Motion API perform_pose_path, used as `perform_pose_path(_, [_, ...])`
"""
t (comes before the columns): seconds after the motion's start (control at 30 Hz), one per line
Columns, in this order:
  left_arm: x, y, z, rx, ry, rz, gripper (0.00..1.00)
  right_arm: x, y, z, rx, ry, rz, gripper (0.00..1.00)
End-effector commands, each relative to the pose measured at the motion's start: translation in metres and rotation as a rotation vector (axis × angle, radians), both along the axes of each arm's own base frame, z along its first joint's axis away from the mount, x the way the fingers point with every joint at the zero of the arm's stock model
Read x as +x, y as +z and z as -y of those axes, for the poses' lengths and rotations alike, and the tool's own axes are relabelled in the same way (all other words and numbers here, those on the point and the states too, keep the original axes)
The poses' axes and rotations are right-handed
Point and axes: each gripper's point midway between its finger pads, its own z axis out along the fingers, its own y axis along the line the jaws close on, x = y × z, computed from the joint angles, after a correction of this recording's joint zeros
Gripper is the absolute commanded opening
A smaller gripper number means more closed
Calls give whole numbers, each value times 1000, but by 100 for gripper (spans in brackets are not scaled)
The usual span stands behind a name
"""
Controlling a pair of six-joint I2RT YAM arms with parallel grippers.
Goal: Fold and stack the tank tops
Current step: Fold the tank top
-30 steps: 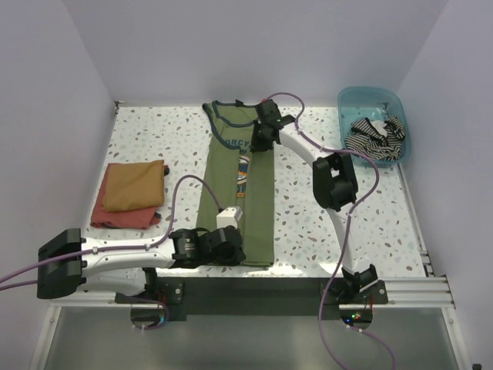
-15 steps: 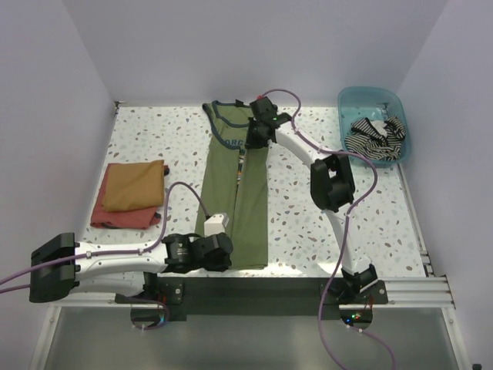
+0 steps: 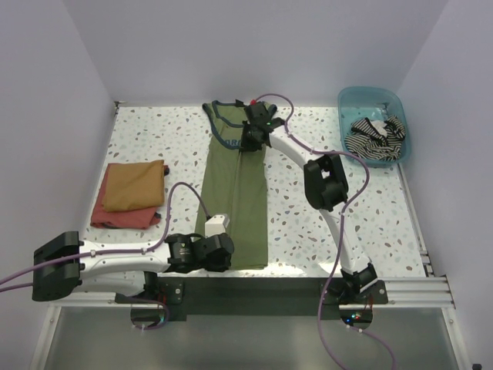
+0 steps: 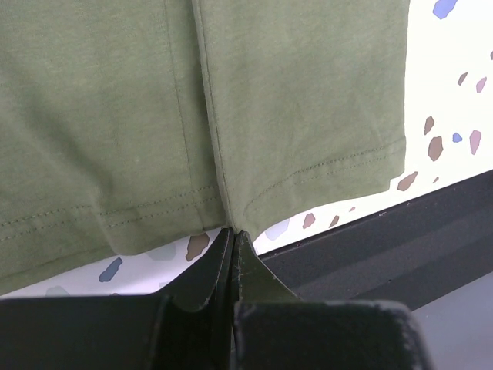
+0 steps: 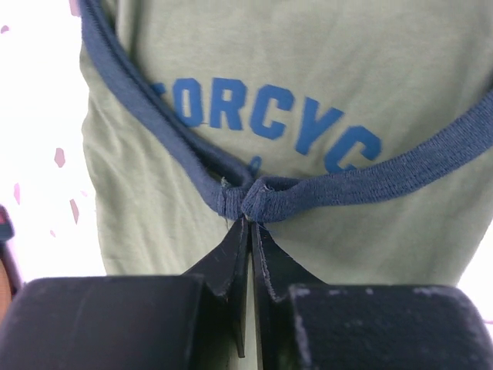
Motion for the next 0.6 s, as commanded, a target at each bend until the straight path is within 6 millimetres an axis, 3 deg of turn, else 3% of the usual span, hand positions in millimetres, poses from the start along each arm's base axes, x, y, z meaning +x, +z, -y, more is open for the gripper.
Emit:
perform_pose_path(0.0, [2, 0, 1, -4, 19, 2, 0, 11, 24, -17, 71, 26, 90, 7])
perform_pose_path(0.07, [3, 1, 3, -5, 14, 6, 0, 10, 29, -19, 75, 34, 108, 11])
perform_pose_path(0.17, [4, 3, 6, -5, 7, 9, 9, 12, 34, -24, 87, 53, 124, 16])
perform_pose_path(0.3, [7, 11, 6, -10, 12, 29, 31, 11, 40, -26, 95, 60, 131, 23])
perform_pose_path(0.4, [13, 25, 7, -18, 17, 60, 43, 10, 52, -25, 108, 56, 149, 34])
perform_pose_path(0.57, [24, 56, 15, -50, 35, 113, 47, 8, 85, -20, 115, 39, 186, 40])
